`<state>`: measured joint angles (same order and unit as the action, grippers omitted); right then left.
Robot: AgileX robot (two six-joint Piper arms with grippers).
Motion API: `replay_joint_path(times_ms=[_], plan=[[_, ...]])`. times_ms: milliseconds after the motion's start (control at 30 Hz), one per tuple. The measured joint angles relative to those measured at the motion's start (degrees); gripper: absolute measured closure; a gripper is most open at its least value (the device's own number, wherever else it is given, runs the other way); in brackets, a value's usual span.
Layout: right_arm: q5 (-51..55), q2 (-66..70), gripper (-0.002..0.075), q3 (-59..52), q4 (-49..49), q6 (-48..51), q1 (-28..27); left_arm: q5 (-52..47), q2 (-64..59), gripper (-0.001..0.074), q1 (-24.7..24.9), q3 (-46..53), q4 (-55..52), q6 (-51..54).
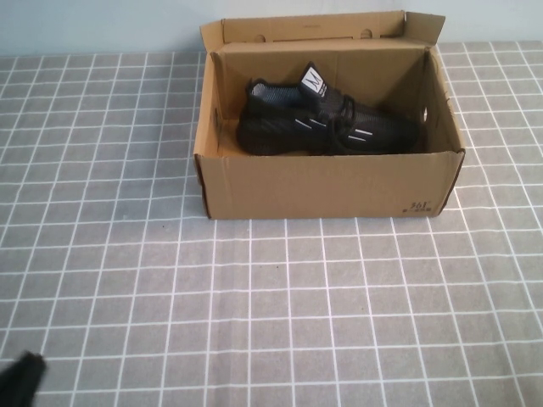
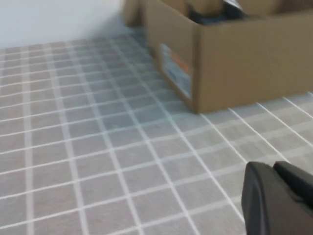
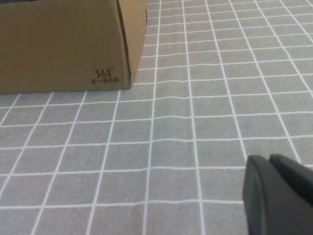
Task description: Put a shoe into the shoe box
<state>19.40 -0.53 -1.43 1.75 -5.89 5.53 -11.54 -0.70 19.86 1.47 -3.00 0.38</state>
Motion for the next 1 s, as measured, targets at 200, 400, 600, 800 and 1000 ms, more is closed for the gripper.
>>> replay_joint_path(times_ms=[200, 400, 600, 800, 1000], plan=[[0.13, 0.0, 0.0742, -0.09, 0.0, 0.0, 0.0, 1.94, 1.14, 0.0736, -8.64, 0.0, 3.0, -1.04], [0.13, -0.12, 0.0742, -0.09, 0.0, 0.0, 0.0, -3.22, 1.36, 0.0736, -9.5, 0.0, 3.74, -1.04], [0.13, -0.25, 0.0742, -0.09, 0.0, 0.0, 0.0, -10.39, 1.36, 0.0736, -9.5, 0.0, 3.0, -0.94], [0.13, -0.25, 0.0742, -0.09, 0.0, 0.0, 0.0, -10.51, 1.36, 0.0736, -9.5, 0.0, 3.0, -0.94], [0.13, -0.25, 0.0742, -0.09, 0.0, 0.0, 0.0, -10.61, 1.36, 0.0736, -9.5, 0.0, 3.0, -0.82]])
